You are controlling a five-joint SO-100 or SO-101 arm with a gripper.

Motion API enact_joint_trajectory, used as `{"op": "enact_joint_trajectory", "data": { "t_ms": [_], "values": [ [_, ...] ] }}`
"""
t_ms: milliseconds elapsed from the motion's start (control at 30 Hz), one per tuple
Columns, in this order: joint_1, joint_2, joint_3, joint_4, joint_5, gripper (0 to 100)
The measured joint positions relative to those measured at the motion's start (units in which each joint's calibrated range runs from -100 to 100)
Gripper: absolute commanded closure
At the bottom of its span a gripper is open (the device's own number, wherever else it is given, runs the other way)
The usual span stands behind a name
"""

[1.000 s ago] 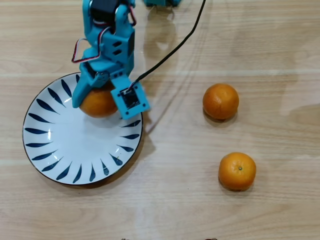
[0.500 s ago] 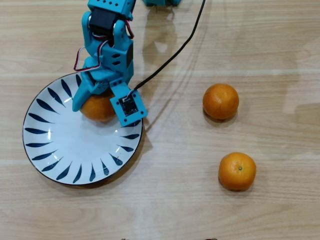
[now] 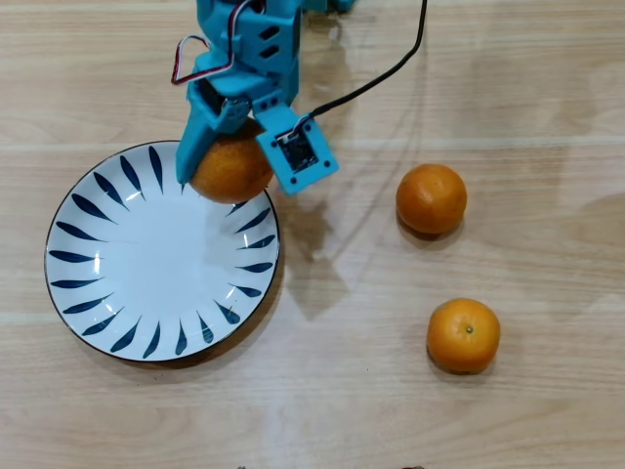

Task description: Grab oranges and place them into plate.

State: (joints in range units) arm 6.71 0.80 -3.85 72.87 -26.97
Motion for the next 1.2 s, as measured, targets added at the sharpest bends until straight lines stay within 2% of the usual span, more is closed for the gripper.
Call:
{"op": "enact_joint_trajectory", "data": {
  "t_ms": [233, 367, 433, 667, 867, 967, 1067, 1200],
  "values": [
    [0.0, -0.3, 2.3, -0.6, -0.2, 84],
    [0.9, -0.4, 5.1, -4.9, -0.1, 60],
    [1.6, -0.4, 6.9, -6.7, -0.4, 54],
    [1.4, -2.0, 10.8, -13.1, -0.2, 54],
    [1.8, -2.1, 12.4, -14.1, -0.8, 55],
    [1.7, -2.1, 12.4, -14.1, -0.9, 60],
    [0.9, -3.0, 12.4, -14.1, -0.9, 77],
    [-4.7, -4.8, 12.4, -14.1, 1.1, 98]
  ]
}}
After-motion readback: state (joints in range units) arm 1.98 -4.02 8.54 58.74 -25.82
